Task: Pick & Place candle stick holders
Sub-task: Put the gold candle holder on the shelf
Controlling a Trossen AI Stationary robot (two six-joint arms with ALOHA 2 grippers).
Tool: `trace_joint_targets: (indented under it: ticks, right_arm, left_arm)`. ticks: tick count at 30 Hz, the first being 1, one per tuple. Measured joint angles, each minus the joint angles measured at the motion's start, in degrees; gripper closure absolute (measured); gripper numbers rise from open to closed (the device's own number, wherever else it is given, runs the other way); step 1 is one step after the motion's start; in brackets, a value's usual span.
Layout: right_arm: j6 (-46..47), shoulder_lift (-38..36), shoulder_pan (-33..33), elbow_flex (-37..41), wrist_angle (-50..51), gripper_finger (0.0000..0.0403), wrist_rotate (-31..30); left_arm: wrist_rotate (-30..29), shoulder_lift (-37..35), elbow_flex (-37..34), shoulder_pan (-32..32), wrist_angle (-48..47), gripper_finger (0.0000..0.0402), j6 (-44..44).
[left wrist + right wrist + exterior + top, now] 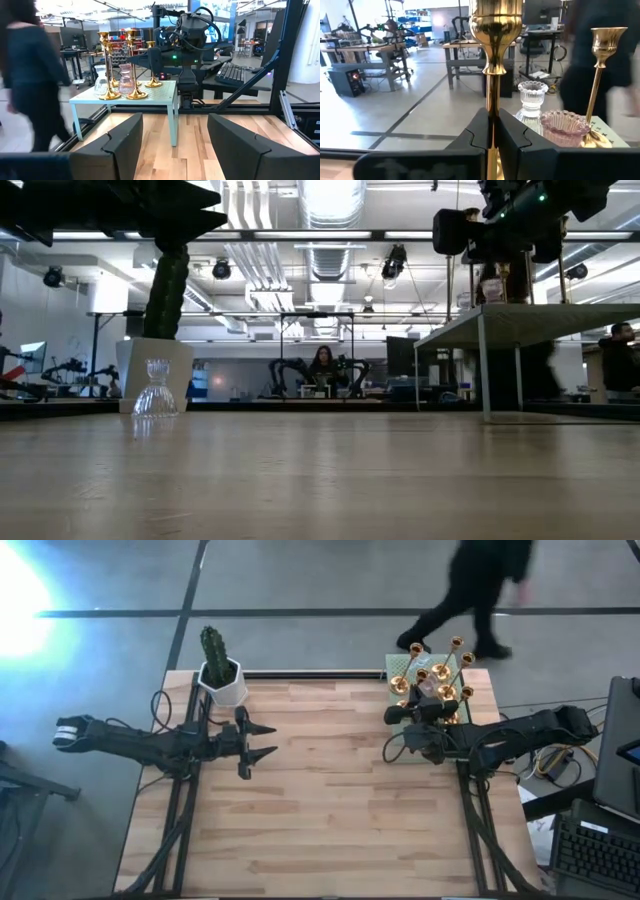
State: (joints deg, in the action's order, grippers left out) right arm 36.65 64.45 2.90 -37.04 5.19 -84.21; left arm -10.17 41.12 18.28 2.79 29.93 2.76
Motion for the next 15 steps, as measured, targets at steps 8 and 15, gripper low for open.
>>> trace_joint_targets:
  ticks: [8,15]
  right_arm:
    - [0.1,0.0,0.0,0.0,-0.1,0.0391,0.4]
    - [-1.5,0.2,0.1,-1.2,-0.1,0.0387,1.1]
  left_arm:
    - [0.0,0.0,0.0,0.0,0.0,0.0173,0.0]
    - [0.0,0.0,0.0,0.0,0.0,0.0173,0.0]
